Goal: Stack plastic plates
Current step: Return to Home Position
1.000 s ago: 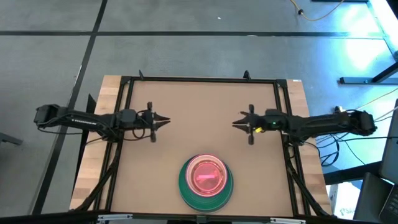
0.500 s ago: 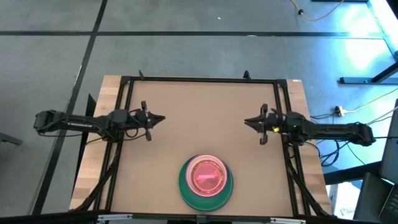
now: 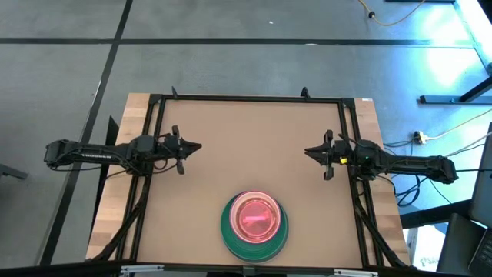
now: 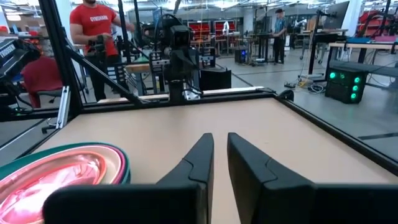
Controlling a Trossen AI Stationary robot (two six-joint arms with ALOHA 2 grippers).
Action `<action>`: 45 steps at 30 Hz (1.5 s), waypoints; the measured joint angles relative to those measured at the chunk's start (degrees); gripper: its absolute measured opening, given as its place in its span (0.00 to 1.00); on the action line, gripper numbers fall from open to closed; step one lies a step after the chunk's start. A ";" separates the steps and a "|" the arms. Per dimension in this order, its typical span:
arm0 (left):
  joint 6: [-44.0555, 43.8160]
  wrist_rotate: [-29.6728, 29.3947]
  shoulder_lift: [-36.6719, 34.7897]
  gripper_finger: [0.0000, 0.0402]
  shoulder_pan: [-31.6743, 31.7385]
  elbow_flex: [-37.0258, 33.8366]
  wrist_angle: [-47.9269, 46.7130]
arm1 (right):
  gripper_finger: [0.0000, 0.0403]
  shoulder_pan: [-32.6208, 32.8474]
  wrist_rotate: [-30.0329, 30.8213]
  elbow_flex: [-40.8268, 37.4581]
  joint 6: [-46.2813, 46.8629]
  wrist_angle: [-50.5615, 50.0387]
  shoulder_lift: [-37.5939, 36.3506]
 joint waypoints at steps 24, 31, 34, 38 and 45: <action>-0.48 3.74 -22.42 0.04 0.24 -2.43 -14.53 | 0.10 0.02 0.12 0.02 -0.05 -1.45 0.07; -0.35 4.98 -21.67 0.04 0.24 -2.40 -14.84 | 0.10 0.02 -0.04 0.02 -0.07 -2.06 0.07; -0.33 5.00 -21.67 0.04 0.24 -2.40 -14.84 | 0.10 0.02 -0.04 0.02 -0.01 -4.17 0.12; -0.27 4.98 -21.67 0.04 0.24 -2.40 -14.81 | 0.10 0.02 -0.15 0.02 1.10 -6.50 0.12; -0.23 4.98 -21.65 0.04 0.24 -2.40 -14.79 | 0.10 0.02 -0.19 0.02 1.52 -10.04 0.09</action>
